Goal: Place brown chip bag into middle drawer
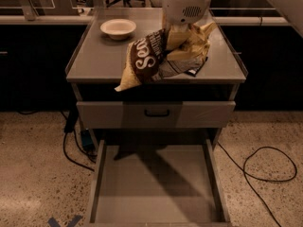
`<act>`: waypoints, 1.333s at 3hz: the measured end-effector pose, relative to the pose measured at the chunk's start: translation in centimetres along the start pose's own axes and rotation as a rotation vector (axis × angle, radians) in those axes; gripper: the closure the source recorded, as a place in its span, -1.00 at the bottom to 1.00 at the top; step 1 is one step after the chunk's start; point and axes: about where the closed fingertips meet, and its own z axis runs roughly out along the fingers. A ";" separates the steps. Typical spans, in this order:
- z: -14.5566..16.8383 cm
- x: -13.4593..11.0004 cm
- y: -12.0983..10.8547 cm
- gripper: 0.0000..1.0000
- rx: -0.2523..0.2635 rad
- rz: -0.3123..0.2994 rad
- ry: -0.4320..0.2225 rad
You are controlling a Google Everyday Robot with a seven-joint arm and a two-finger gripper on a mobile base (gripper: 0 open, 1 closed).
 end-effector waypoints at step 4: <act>10.8 2.8 5.8 1.00 0.008 0.019 -0.072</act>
Offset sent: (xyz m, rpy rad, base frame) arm 0.0024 -0.0183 -0.0761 0.0216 0.0049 -0.0116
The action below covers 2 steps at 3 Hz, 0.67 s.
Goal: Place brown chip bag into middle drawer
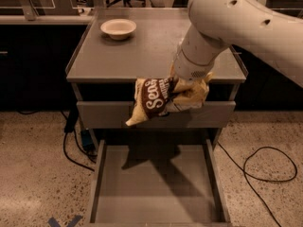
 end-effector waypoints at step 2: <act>1.4 -0.3 2.5 1.00 -0.049 0.005 -0.027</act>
Offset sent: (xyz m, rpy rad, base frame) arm -0.0112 -0.0005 -0.0192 0.0127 0.0389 0.0102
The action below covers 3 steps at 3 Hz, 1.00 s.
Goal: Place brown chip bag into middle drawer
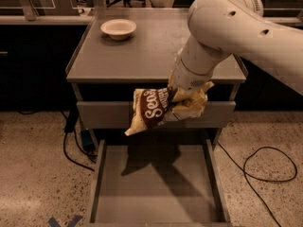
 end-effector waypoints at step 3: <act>3.6 0.4 7.1 1.00 -0.035 -0.001 -0.109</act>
Offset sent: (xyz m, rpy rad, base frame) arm -0.0844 -0.0004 -0.0591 0.1234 0.0704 0.0357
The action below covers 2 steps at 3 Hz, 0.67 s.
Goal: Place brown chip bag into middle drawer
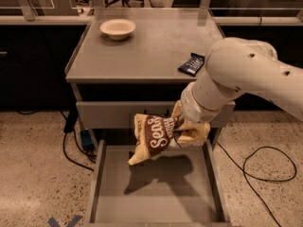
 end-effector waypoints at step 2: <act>8.3 7.0 -1.1 1.00 -0.016 -0.067 0.001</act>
Offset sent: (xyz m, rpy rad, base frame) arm 0.0967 -0.0579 -0.1616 -0.0030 -0.0517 0.0855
